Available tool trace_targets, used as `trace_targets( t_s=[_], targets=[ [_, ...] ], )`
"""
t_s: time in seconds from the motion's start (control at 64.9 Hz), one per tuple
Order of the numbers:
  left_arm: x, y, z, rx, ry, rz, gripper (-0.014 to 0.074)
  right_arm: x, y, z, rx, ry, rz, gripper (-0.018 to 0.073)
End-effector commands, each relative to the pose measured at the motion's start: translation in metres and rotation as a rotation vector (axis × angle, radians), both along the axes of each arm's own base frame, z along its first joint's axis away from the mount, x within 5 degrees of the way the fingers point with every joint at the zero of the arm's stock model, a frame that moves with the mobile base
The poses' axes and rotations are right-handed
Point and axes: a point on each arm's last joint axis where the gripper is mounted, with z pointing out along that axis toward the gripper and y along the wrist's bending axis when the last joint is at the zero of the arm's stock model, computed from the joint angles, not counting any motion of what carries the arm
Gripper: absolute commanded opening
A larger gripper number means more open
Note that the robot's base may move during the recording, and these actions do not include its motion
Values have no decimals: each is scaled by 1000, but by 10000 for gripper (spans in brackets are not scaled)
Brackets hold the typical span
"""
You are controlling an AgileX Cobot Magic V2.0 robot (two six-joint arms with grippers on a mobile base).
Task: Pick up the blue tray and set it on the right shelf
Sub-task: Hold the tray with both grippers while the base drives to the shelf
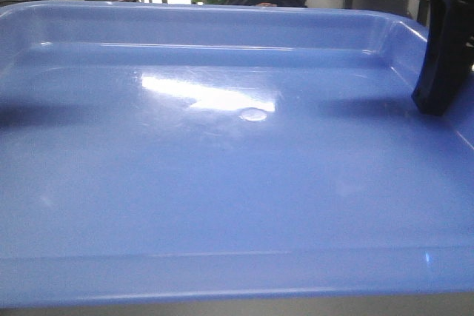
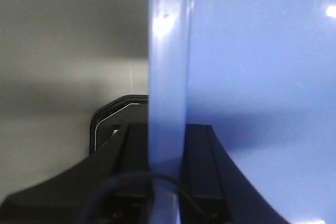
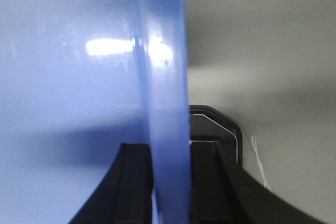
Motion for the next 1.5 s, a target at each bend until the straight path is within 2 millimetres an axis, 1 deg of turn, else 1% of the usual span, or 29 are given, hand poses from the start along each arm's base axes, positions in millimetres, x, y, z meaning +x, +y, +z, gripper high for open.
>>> trace_targets(
  t_s=[0.0, 1.48],
  targets=[
    [-2, -1, 12, -41, -43, -6, -17, 1, -1, 16, 42, -89, -5, 214],
    [-3, -1, 11, -39, -41, -6, -17, 1, -1, 16, 43, -91, -5, 214]
  ],
)
